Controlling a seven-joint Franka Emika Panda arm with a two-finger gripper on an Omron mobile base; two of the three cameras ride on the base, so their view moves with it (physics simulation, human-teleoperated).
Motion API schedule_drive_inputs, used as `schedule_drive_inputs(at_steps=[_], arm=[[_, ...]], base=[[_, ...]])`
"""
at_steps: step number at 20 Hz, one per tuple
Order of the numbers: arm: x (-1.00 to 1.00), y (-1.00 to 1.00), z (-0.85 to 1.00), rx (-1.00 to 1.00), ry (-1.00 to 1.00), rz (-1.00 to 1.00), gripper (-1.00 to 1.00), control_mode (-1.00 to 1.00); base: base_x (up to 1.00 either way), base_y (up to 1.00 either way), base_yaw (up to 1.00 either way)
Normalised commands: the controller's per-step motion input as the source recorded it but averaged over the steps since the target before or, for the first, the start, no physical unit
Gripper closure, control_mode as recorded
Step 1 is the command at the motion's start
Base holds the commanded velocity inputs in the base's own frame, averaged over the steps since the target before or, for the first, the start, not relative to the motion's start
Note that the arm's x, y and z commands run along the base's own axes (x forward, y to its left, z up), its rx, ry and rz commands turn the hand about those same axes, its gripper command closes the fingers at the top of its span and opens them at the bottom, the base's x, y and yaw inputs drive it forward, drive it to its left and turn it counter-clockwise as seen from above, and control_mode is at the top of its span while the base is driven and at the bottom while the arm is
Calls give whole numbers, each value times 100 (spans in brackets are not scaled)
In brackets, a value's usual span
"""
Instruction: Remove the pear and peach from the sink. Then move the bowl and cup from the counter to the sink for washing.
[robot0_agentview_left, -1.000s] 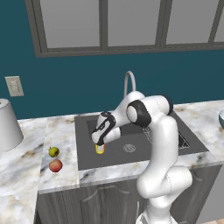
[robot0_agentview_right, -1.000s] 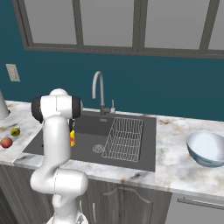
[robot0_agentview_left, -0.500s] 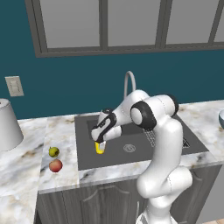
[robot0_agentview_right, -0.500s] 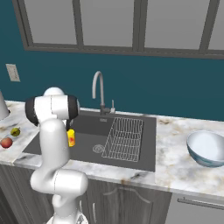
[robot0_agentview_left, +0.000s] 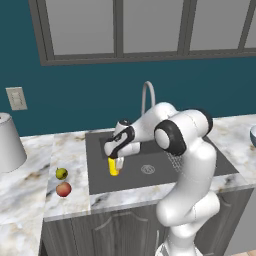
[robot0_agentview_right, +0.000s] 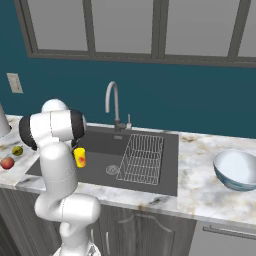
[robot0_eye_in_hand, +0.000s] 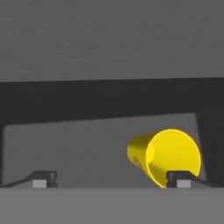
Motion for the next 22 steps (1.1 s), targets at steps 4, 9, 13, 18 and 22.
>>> schedule_drive_inputs(at_steps=[4,9,13,18,22], arm=[[-16,-4,35,0,1,1,-100,-100],[-16,-3,35,0,2,0,-100,-100],[-17,-3,33,0,1,0,-100,-100],[-19,-4,32,0,1,0,-100,-100],[-21,-6,32,0,0,0,-100,-100]], base=[[0,0,0],[0,0,0],[0,0,0],[0,0,0],[0,0,0]])
